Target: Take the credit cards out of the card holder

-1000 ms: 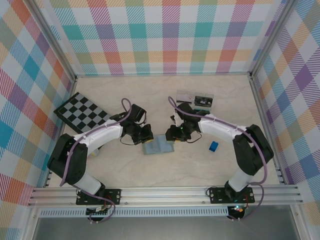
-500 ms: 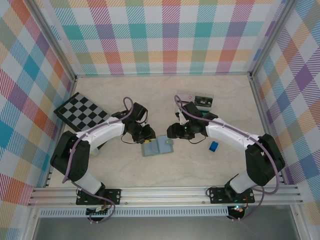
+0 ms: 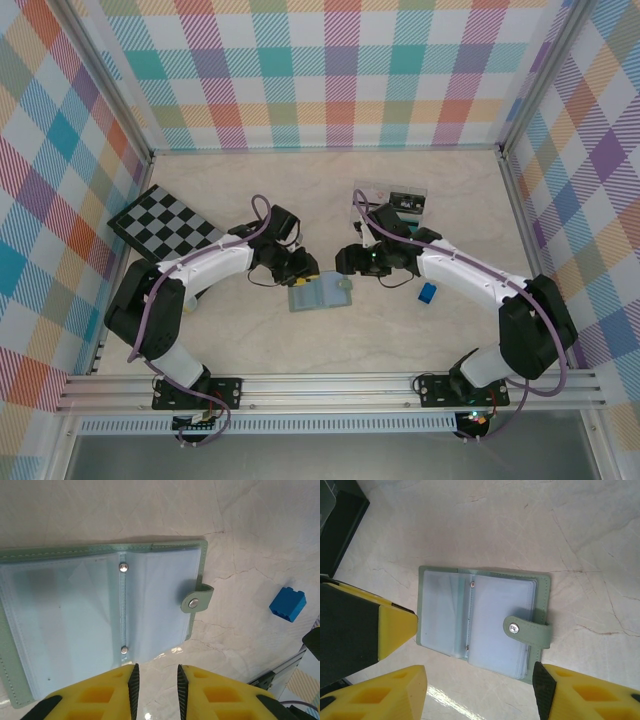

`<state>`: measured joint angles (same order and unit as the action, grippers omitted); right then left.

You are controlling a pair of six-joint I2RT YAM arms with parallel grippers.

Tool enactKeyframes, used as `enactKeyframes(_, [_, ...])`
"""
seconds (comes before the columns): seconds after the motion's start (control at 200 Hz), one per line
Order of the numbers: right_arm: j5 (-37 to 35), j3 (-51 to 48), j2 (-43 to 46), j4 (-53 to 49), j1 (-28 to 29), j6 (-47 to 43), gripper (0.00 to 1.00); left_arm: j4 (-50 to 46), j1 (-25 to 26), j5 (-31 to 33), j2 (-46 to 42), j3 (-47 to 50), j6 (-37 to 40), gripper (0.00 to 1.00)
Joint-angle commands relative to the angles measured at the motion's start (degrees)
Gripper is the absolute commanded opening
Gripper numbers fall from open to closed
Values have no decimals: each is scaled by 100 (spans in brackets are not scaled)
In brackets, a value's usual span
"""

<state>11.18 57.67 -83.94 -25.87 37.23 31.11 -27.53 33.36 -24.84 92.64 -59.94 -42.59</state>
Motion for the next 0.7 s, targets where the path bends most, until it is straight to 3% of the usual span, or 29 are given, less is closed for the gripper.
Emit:
enactKeyframes(0.0, [144, -72, -71, 88, 21, 69, 60, -420, 91, 574, -27, -88, -32, 32])
enactKeyframes(0.075, [202, -63, -193, 47, 21, 86, 60, -576, 84, 921, -18, -4, -120, 37])
enactKeyframes(0.275, [530, -116, -565, -98, 21, 195, 59, -386, 82, 1110, 89, 247, -381, 42])
enactKeyframes(0.525, [734, -353, -891, -41, 30, 437, 56, -287, 89, 1016, 383, 246, -404, 42])
enactKeyframes(0.695, [822, -285, -1196, -21, 60, 456, 48, -306, 87, 995, 470, 232, -361, 41])
